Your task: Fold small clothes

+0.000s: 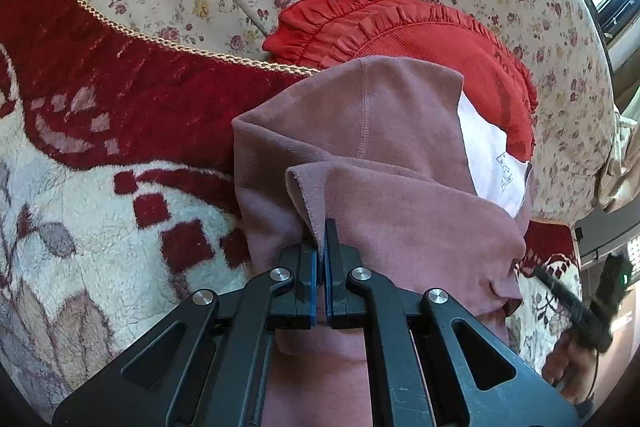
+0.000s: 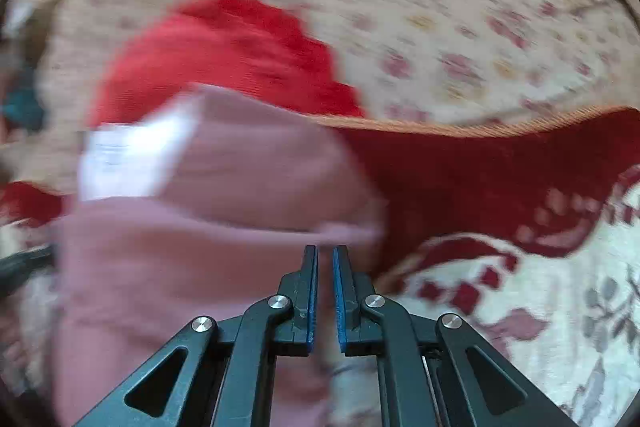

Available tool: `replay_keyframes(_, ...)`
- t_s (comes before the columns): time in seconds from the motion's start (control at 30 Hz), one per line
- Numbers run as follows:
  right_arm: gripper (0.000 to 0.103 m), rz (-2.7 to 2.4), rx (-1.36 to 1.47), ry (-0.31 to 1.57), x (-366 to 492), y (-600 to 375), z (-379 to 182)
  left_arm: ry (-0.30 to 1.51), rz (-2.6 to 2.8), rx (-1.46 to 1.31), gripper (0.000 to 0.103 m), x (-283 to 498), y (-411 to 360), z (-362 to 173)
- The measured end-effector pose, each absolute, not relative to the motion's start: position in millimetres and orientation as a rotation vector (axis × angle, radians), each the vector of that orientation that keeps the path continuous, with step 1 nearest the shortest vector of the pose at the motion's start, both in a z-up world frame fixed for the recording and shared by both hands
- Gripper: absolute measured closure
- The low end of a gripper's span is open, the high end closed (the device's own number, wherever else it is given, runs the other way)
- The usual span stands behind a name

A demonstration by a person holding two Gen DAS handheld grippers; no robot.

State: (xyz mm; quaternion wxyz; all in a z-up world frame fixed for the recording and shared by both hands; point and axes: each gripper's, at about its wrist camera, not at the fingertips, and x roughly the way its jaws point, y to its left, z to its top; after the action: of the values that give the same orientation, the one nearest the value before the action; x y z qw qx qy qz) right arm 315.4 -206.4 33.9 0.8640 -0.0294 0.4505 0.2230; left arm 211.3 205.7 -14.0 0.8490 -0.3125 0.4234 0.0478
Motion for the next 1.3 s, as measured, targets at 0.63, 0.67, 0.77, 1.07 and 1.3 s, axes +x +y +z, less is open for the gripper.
replay_keyframes(0.63, 0.081, 0.427, -0.089, 0.886, 314.5, -197.2, 18.9, 0.893, 0.108, -0.643, 0.102, 211.8, 203.5, -14.1)
replay_keyframes(0.67, 0.065, 0.420, -0.014, 0.882, 321.7, -204.1, 21.8, 0.896, 0.109, -0.643, 0.102, 212.4, 203.3, -15.1)
replay_keyframes(0.77, 0.055, 0.437, 0.188, 0.837, 341.6, -215.6, 32.7, 0.908, 0.108, -0.649, 0.102, 215.5, 203.5, -18.9)
replay_keyframes(1.07, 0.047, 0.325, -0.142, 0.992, 330.2, -205.7, -0.8, 0.915, 0.102, -0.673, 0.102, 215.1, 204.9, -18.8)
replay_keyframes(1.3, 0.047, 0.395, 0.053, 0.904, 326.6, -211.3, 42.7, 0.919, 0.104, -0.686, 0.102, 214.4, 204.5, -20.5)
